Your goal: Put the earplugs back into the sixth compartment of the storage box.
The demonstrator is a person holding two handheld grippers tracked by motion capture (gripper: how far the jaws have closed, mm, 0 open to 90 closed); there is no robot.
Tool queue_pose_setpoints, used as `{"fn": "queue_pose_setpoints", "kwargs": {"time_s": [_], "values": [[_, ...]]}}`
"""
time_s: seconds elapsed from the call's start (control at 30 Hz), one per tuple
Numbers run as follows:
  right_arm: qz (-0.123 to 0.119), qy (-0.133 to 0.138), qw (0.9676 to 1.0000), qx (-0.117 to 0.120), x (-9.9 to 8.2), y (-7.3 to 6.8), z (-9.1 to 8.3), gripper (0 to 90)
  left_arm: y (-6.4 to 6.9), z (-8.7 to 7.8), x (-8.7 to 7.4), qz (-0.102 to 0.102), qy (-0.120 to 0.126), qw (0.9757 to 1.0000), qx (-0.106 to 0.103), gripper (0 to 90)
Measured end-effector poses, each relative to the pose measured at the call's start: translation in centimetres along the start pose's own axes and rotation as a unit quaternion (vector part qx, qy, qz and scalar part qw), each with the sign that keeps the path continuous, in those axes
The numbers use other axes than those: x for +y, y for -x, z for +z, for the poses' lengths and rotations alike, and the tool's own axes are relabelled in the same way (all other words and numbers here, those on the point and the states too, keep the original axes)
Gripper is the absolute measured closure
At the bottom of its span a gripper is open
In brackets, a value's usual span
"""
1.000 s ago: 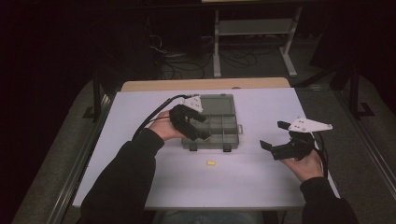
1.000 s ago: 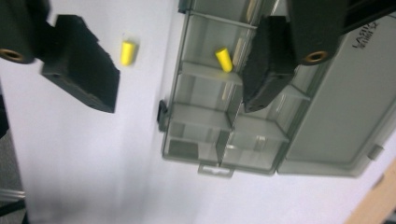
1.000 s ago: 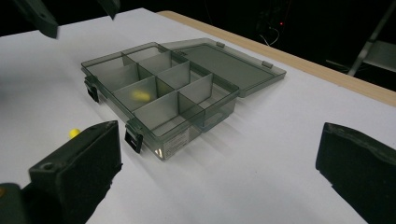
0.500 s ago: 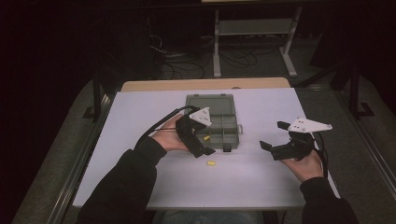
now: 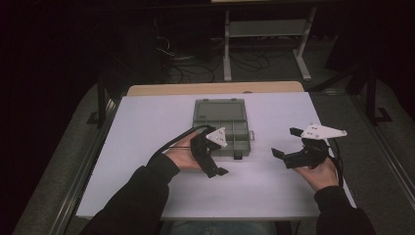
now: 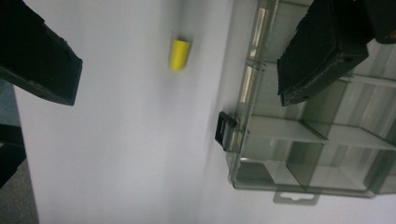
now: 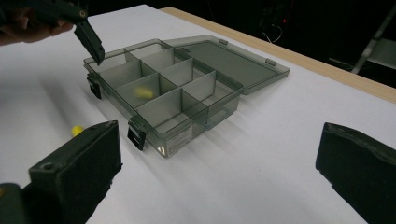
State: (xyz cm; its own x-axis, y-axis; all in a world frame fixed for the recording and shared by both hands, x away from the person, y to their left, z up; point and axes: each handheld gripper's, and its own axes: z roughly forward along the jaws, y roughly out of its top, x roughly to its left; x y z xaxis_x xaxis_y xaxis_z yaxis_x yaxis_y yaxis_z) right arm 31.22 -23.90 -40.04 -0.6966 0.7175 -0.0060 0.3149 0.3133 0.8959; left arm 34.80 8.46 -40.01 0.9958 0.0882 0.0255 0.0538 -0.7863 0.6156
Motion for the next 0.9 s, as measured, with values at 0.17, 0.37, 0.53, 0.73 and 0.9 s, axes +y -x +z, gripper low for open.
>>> {"fn": "queue_pose_setpoints", "kwargs": {"time_s": [0.17, 0.37, 0.53, 0.73, 0.9], "values": [[0.000, 0.003, 1.0000, -0.003, 0.0, 0.0, -0.1, 0.0, -0.1, 0.8, -0.6, -0.007, -0.006, 0.9998, -0.017, 3.0], [0.000, 0.002, 1.0000, -0.002, 0.0, 0.0, -0.1, 0.0, -0.1, 1.9, -1.3, -0.009, -0.017, 0.9996, -0.022, 6.0], [0.000, 0.002, 1.0000, -0.002, 0.0, 0.0, -0.1, 0.0, -0.5, 2.7, -2.0, -0.015, -0.022, 0.9993, -0.026, 9.8], [0.000, 0.001, 1.0000, -0.002, 0.0, 0.0, 0.0, 0.0, -0.8, 3.1, -2.5, -0.014, -0.027, 0.9993, -0.023, 19.0], [0.000, 0.002, 1.0000, -0.001, 0.0, 0.0, 0.0, 0.0, -1.0, 3.1, -2.8, -0.013, -0.020, 0.9995, -0.022, 36.2]]}}
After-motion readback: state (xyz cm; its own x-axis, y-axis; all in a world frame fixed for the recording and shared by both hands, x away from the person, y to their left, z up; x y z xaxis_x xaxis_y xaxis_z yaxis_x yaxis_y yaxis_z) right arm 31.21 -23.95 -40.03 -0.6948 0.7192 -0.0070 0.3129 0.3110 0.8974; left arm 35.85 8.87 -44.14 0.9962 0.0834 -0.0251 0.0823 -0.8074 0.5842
